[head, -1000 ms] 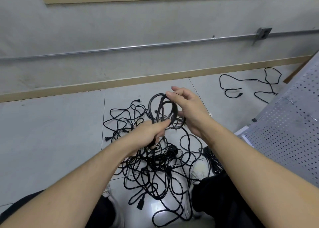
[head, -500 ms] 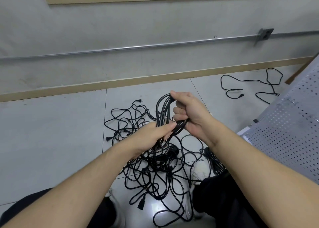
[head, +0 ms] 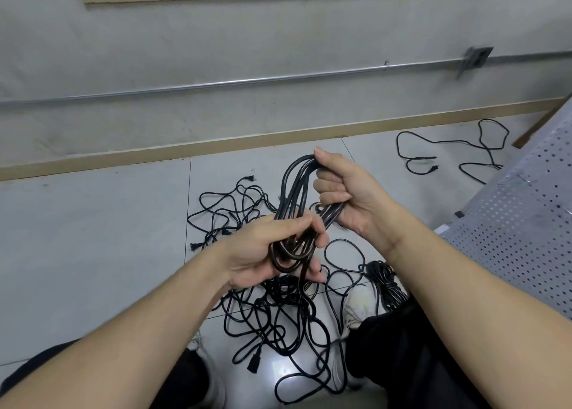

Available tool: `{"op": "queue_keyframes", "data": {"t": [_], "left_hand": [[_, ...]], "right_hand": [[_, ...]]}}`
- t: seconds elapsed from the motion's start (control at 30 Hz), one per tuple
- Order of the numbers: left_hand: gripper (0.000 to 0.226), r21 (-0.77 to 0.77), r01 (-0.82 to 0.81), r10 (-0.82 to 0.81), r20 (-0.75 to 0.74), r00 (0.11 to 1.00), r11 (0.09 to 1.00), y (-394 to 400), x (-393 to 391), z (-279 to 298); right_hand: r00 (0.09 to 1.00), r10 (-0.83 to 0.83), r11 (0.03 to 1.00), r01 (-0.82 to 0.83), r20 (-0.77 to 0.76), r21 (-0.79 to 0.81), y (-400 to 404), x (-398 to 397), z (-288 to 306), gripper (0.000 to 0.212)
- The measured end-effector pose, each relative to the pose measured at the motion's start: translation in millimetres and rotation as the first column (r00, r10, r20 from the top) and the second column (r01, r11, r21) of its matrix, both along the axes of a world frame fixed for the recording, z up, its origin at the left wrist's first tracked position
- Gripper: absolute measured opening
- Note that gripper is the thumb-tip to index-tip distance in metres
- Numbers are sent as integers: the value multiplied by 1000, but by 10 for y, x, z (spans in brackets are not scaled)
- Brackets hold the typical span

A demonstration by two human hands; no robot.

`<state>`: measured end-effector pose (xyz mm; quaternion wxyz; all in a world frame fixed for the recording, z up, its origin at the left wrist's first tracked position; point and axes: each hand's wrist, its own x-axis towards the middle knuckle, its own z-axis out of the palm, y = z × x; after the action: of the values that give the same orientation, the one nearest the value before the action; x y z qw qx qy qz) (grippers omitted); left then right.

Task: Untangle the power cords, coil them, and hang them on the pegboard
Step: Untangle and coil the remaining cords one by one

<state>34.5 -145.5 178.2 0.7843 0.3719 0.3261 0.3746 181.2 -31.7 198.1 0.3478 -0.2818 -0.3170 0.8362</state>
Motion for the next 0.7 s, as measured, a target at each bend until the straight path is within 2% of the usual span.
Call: {"op": "queue_keyframes", "data": {"t": [0.1, 0.17, 0.3, 0.37, 0.43, 0.5, 0.6, 0.7], "left_hand": [[18, -61, 44, -30, 218, 975, 997, 13, 34, -33], [16, -84, 44, -20, 258, 966, 995, 34, 60, -41], [29, -115, -92, 105, 107, 989, 989, 63, 105, -89], [27, -108, -164, 173, 75, 982, 981, 95, 78, -99], [25, -103, -242, 251, 83, 964, 965, 138, 25, -70], [26, -124, -354, 367, 106, 924, 927, 181, -36, -17], [24, -190, -520, 548, 144, 824, 833, 249, -144, 22], [27, -146, -670, 678, 5, 735, 728, 298, -299, -12]], "right_hand": [[999, -29, 999, 28, -32, -30, -1, 0, 22, 30], [998, -58, 998, 58, -8, -36, -8, 3, 9, 29], [963, -153, 988, 143, 224, 57, -45, -32, -121, 23], [970, -108, 994, 111, 217, -1, -76, -33, -193, 45], [976, 48, 998, -38, 211, -48, -131, -39, -228, 61], [929, 228, 973, -231, 291, -28, -206, -89, -297, 61], [748, 400, 851, -517, 529, 88, -340, -197, -435, 57], [545, 431, 668, -729, 719, 151, -471, -237, -414, 67]]}}
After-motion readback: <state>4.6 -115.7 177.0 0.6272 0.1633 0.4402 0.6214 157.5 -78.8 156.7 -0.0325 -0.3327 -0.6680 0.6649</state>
